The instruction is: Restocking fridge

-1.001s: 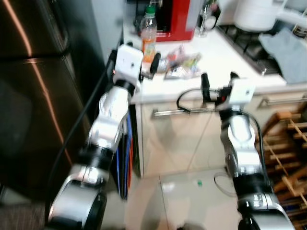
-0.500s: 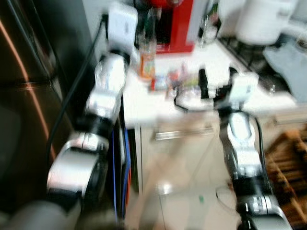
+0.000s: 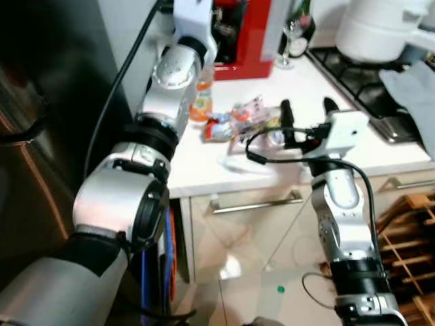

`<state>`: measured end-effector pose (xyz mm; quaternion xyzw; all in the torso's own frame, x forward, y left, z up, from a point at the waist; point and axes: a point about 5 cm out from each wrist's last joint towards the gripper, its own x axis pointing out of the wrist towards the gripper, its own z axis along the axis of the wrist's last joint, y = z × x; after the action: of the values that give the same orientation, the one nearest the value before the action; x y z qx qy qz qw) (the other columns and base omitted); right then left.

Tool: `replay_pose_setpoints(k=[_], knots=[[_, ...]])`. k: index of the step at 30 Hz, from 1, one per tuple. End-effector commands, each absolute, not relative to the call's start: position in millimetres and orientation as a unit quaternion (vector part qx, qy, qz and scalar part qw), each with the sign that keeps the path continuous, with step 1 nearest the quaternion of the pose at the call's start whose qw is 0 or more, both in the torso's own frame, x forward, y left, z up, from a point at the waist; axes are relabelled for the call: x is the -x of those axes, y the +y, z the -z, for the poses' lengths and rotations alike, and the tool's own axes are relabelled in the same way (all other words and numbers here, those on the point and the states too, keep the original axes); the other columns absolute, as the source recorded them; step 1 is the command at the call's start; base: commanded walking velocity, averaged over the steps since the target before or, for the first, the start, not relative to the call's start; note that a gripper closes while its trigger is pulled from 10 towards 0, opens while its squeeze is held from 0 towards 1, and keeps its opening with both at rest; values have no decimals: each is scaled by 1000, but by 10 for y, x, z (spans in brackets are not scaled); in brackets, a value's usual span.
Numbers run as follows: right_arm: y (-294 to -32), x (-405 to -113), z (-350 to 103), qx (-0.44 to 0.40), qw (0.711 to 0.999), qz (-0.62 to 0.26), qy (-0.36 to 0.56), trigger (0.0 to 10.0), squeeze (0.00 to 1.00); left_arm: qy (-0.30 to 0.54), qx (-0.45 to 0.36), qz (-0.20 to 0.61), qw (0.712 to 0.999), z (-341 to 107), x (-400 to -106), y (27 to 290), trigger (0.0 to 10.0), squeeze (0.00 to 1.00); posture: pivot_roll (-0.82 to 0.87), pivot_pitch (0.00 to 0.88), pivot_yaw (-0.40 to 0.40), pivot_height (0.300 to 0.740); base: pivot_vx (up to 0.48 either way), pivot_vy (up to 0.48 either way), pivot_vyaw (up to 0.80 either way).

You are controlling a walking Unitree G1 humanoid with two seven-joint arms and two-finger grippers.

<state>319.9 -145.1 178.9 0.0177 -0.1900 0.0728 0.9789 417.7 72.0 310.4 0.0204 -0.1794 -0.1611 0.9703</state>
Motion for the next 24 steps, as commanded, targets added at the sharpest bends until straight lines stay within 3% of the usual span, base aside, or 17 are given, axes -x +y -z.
replay_pose_setpoints(k=[1, 12, 24], knots=[[-1476, -3164, -1824, -20, 978, -72, -196, 10000, 0, -181, -10, 166, 969, -3221, -4181, 688, 10000, 0, -106, 0, 3, 740, 0, 0, 0], [-1406, -3080, -1848, -30, 974, -114, -193, 10000, 0, -133, 7, 182, 974, -3075, -4206, 634, 10000, 0, -124, 0, 2, 740, 0, 0, 0], [-1343, -2779, -1797, -22, 974, -142, -175, 10000, 0, -99, 8, 180, 979, -2972, -4219, 611, 10000, 0, -219, 0, 23, 740, 0, 0, 0]])
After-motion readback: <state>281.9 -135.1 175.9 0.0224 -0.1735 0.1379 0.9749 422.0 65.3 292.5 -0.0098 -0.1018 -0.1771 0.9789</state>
